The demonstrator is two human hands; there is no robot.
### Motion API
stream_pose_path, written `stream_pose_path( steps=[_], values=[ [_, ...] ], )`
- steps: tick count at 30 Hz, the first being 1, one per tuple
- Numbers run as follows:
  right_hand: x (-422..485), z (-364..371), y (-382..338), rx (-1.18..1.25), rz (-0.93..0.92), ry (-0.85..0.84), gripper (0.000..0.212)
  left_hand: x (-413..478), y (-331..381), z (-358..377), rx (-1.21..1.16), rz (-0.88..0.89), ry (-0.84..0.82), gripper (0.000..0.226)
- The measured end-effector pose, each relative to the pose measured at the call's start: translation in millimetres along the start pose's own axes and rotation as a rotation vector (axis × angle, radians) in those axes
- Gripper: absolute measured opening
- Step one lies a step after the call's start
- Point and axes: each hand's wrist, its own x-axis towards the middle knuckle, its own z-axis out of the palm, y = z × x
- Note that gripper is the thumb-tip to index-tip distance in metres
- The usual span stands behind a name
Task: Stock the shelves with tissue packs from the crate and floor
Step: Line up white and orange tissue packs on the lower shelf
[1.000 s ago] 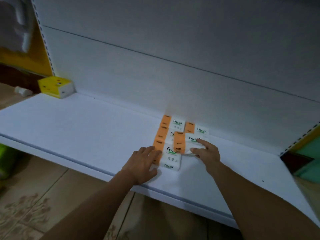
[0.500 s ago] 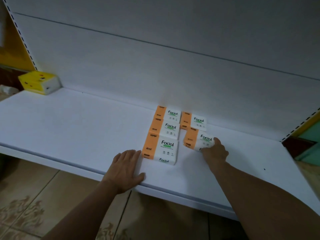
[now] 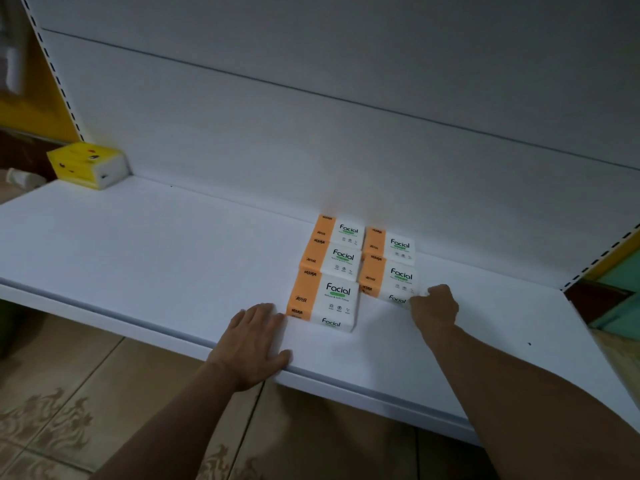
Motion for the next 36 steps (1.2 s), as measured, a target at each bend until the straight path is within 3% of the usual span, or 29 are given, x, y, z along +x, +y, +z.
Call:
stream_pose_path(
  steps=[4, 7, 9, 12, 15, 19, 24, 29, 32, 36],
  values=[
    [-4, 9, -5, -0.069, 0.036, -0.074, 0.034, -1, -1, -7, -0.019, 0.004, -0.046, 0.095],
    [-11, 10, -16, -0.196, -0.004, -0.05, 0.041, -4, -7, -15, -0.052, -0.006, -0.073, 0.069],
    [-20, 8, -28, -0.305, -0.047, 0.029, 0.044, -10, -19, -22, -0.076, -0.041, -0.036, 0.063],
    [-37, 13, -50, -0.384, -0.232, 0.173, 0.049, -35, -50, -37, -0.044, -0.142, 0.03, 0.081],
    [-59, 38, -81, -0.353, -0.482, 0.151, 0.051, -76, -92, -53, 0.001, -0.265, 0.087, 0.099],
    [-126, 96, -139, -0.253, -0.744, -0.044, 0.054, -155, -155, -72, 0.04, -0.483, 0.084, 0.098],
    [-251, 191, -170, -0.123, -0.852, -0.351, 0.058, -253, -221, -63, 0.072, -0.811, 0.047, 0.077],
    [-383, 270, -156, -0.152, -0.951, -0.65, 0.06, -305, -242, -44, 0.044, -0.915, -0.012, 0.053],
    [-453, 294, -136, -0.213, -1.002, -0.813, 0.063, -332, -246, -30, 0.026, -0.973, 0.018, 0.052],
    [-512, 308, -107, -0.345, -1.166, -1.101, 0.066, -349, -253, -23, 0.039, -1.21, 0.096, 0.056]
  ],
)
